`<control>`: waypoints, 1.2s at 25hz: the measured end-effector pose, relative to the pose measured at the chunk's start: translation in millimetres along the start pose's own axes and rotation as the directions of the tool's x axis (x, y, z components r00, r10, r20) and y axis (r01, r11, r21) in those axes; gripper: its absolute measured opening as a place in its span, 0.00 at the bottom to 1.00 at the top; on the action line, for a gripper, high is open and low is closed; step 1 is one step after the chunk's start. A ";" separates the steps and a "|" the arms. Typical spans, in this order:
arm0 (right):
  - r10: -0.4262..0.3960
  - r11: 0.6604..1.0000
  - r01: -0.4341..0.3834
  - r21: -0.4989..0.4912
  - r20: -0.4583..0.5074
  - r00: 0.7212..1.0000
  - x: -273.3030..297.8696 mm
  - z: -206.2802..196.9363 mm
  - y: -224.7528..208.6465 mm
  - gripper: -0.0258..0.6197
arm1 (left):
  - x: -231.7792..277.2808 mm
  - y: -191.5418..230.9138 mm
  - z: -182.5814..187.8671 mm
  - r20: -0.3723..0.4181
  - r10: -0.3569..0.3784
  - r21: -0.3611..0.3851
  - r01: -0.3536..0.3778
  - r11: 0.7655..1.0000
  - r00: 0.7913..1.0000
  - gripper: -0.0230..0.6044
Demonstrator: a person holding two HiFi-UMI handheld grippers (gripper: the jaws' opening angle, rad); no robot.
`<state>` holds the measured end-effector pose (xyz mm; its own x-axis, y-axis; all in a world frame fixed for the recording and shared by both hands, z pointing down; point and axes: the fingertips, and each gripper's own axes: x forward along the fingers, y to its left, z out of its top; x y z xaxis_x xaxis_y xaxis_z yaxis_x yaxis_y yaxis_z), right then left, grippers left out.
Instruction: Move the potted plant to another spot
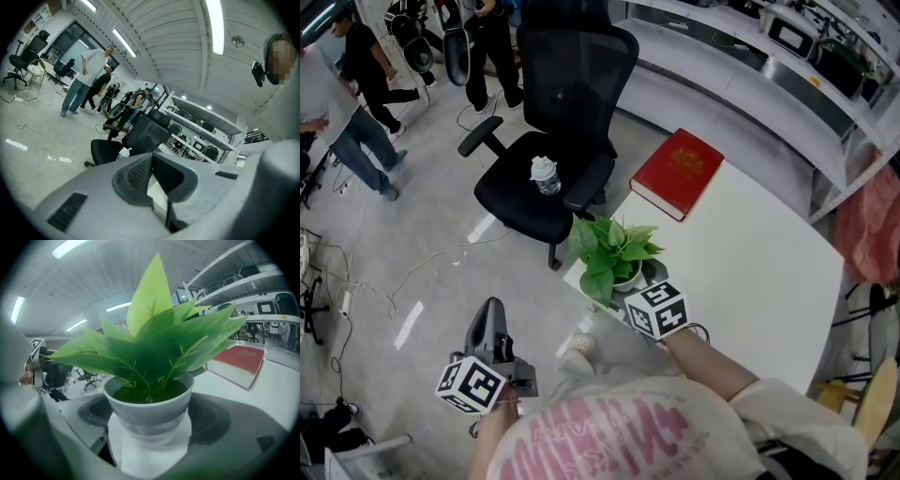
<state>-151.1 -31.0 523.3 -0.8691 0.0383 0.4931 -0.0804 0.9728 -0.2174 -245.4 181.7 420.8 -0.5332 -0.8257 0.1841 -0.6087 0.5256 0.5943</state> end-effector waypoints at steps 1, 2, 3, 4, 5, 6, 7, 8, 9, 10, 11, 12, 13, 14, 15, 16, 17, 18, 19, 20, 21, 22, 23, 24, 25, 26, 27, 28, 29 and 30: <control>-0.001 1.000 0.001 -0.004 -0.001 1.000 -0.4 -0.7 -0.4 0.82 | -0.3 -0.5 -0.8 0.001 -0.001 0.000 0.001 1.000 1.000 0.04; -0.001 1.000 0.001 -0.010 -0.002 1.000 -0.7 -1.6 -0.8 0.82 | -0.5 -1.0 -1.6 0.002 -0.002 0.001 0.002 1.000 1.000 0.04; -0.001 1.000 0.001 -0.016 -0.004 1.000 -1.1 -2.8 -1.0 0.82 | -0.8 -1.6 -2.3 0.003 -0.003 0.002 0.003 1.000 1.000 0.04; -0.001 1.000 0.001 -0.021 -0.008 1.000 -1.6 -4.1 -1.2 0.82 | -1.2 -2.2 -2.9 0.004 -0.004 0.003 0.004 1.000 1.000 0.04; -0.002 1.000 0.001 -0.027 -0.012 1.000 -2.3 -5.2 -1.5 0.82 | -1.8 -3.0 -3.5 0.004 -0.005 0.005 0.005 1.000 1.000 0.04; -0.003 1.000 0.002 -0.030 -0.014 1.000 -3.0 -5.9 -1.9 0.83 | -2.3 -3.8 -3.9 0.004 -0.005 0.008 0.005 1.000 1.000 0.04; -0.004 1.000 0.003 -0.029 -0.015 1.000 -3.7 -6.3 -2.4 0.83 | -2.8 -4.5 -4.1 0.003 -0.005 0.011 0.005 1.000 1.000 0.04; -0.005 1.000 0.005 -0.027 -0.015 1.000 -4.1 -6.4 -2.9 0.83 | -3.2 -5.0 -4.2 0.003 -0.005 0.012 0.005 1.000 1.000 0.04; -0.006 1.000 0.006 -0.024 -0.015 1.000 -4.4 -6.5 -3.4 0.82 | -3.5 -5.3 -4.2 0.002 -0.004 0.012 0.004 1.000 1.000 0.04; -0.007 1.000 0.007 -0.022 -0.015 1.000 -4.7 -6.5 -3.6 0.82 | -3.7 -5.4 -4.1 0.002 -0.003 0.012 0.003 1.000 1.000 0.04; -0.008 1.000 0.008 -0.024 -0.015 1.000 -4.9 -6.6 -3.8 0.83 | -4.0 -5.6 -4.1 0.002 -0.003 0.012 0.003 1.000 1.000 0.04; -0.009 1.000 0.008 -0.027 -0.016 1.000 -5.1 -6.8 -4.0 0.83 | -4.1 -6.0 -4.0 0.002 -0.003 0.013 0.003 1.000 1.000 0.04; -0.009 1.000 0.009 -0.029 -0.017 1.000 -5.4 -7.1 -4.2 0.83 | -4.0 -6.6 -4.0 0.003 -0.005 0.013 0.005 1.000 1.000 0.04; -0.009 0.999 0.009 -0.031 -0.017 1.000 -5.7 -7.4 -4.6 0.83 | -3.8 -7.3 -4.0 0.004 -0.007 0.015 0.007 1.000 1.000 0.04; -0.009 0.999 0.009 -0.031 -0.017 1.000 -6.0 -7.8 -5.0 0.83 | -3.6 -8.1 -4.1 0.004 -0.010 0.016 0.010 1.000 1.000 0.04; -0.009 0.999 0.009 -0.031 -0.017 1.000 -6.4 -8.1 -5.3 0.83 | -3.6 -8.8 -4.4 0.005 -0.011 0.016 0.011 1.000 1.000 0.04; -0.010 0.999 0.009 -0.031 -0.017 1.000 -6.8 -8.4 -5.5 0.83 | -3.8 -9.4 -5.0 0.004 -0.011 0.014 0.011 1.000 1.000 0.04; -0.011 0.999 0.010 -0.032 -0.018 1.000 -7.3 -8.9 -5.8 0.83 | -4.2 -9.8 -5.7 0.004 -0.010 0.012 0.010 1.000 1.000 0.04; -0.014 0.999 0.013 -0.035 -0.019 1.000 -7.6 -9.4 -6.3 0.83 | -4.6 -9.9 -6.4 0.004 -0.010 0.010 0.010 1.000 1.000 0.04; -0.017 0.999 0.017 -0.036 -0.019 1.000 -7.8 -10.1 -6.9 0.83 | -4.9 -9.7 -7.2 0.004 -0.009 0.009 0.009 1.000 1.000 0.04; -0.021 0.999 0.020 -0.036 -0.019 1.000 -7.8 -10.8 -7.5 0.83 | -5.2 -9.2 -7.8 0.004 -0.008 0.008 0.008 1.000 1.000 0.04; -0.024 0.999 0.023 -0.035 -0.018 1.000 -7.8 -11.3 -7.9 0.83 | -5.5 -8.6 -8.2 0.004 -0.009 0.007 0.008 1.000 1.000 0.04; -0.026 0.999 0.025 -0.034 -0.017 1.000 -8.0 -11.8 -7.9 0.83 | -6.0 -8.1 -8.5 0.004 -0.009 0.006 0.009 1.000 1.000 0.04; -0.028 0.999 0.028 -0.034 -0.017 0.999 -8.3 -12.1 -7.8 0.83 | -6.6 -7.7 -8.5 0.004 -0.009 0.005 0.009 1.000 1.000 0.04; -0.031 0.999 0.030 -0.034 -0.016 0.999 -8.6 -12.2 -7.7 0.83 | -7.2 -7.4 -8.4 0.004 -0.009 0.004 0.009 1.000 1.000 0.04; -0.034 0.999 0.033 -0.035 -0.015 0.999 -8.8 -12.0 -7.8 0.83 | -7.6 -7.2 -8.1 0.004 -0.009 0.003 0.009 1.000 1.000 0.04; -0.036 0.999 0.036 -0.034 -0.013 0.999 -9.0 -11.7 -8.1 0.83 | -7.7 -7.3 -8.0 0.004 -0.010 0.002 0.010 1.000 1.000 0.04; -0.038 0.999 0.038 -0.034 -0.012 0.999 -9.1 -11.4 -8.5 0.83 | -7.7 -7.4 -7.9 0.003 -0.011 0.002 0.011 1.000 1.000 0.04; -0.039 0.999 0.039 -0.033 -0.010 0.999 -9.1 -11.3 -8.9 0.83 | -7.5 -7.4 -8.0 0.003 -0.012 0.003 0.012 1.000 1.000 0.04; -0.041 0.999 0.041 -0.033 -0.008 0.999 -8.9 -11.3 -9.2 0.83 | -7.4 -7.1 -8.4 0.003 -0.012 0.003 0.012 1.000 1.000 0.04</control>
<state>-137.1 -37.7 530.5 -0.8609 0.0001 0.5087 -0.0997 0.9806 -0.1689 -232.1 182.4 421.7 -0.5273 -0.8315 0.1749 -0.6167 0.5161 0.5944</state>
